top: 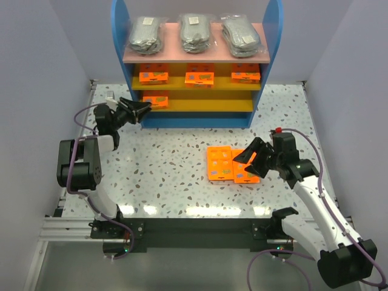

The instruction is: Place and organize the cleaning sponges onto the shelf

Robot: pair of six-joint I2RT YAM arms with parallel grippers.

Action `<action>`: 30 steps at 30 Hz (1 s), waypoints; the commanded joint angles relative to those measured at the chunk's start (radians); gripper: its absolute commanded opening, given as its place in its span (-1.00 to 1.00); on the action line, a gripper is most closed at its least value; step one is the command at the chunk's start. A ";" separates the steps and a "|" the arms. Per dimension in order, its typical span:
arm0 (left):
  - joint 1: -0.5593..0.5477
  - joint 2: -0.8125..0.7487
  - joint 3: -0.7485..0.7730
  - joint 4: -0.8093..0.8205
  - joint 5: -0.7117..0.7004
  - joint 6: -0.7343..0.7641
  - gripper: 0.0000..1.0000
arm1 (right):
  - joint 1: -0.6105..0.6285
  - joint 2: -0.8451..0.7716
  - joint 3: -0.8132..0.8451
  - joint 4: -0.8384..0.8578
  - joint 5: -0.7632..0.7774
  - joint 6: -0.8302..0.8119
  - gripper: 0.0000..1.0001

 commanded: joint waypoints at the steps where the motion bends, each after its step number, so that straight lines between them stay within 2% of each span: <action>1: 0.010 0.000 0.021 0.072 0.001 -0.002 -0.09 | 0.004 0.001 -0.026 0.053 -0.046 0.009 0.44; 3: 0.013 -0.013 0.007 0.072 -0.005 -0.004 0.06 | 0.004 0.004 -0.054 0.071 -0.062 0.031 0.46; 4: 0.018 -0.031 0.000 0.072 -0.006 -0.005 0.46 | 0.005 0.004 -0.065 0.075 -0.066 0.039 0.46; 5: 0.020 -0.042 -0.008 0.072 -0.006 -0.007 0.60 | 0.004 0.006 -0.085 0.087 -0.072 0.052 0.47; 10: 0.030 -0.186 -0.089 0.011 0.000 0.028 0.93 | 0.007 0.001 -0.155 0.145 -0.096 0.109 0.49; 17: 0.029 -0.479 -0.278 -0.192 0.006 0.110 1.00 | 0.071 -0.001 -0.312 0.315 -0.101 0.285 0.48; 21: 0.029 -0.655 -0.385 -0.344 -0.003 0.178 1.00 | 0.203 0.021 -0.359 0.455 0.005 0.451 0.44; 25: 0.029 -0.807 -0.459 -0.448 -0.006 0.200 1.00 | 0.347 0.041 -0.401 0.555 0.198 0.617 0.37; 30: 0.029 -0.889 -0.525 -0.566 0.006 0.254 1.00 | 0.416 0.079 -0.402 0.572 0.368 0.746 0.23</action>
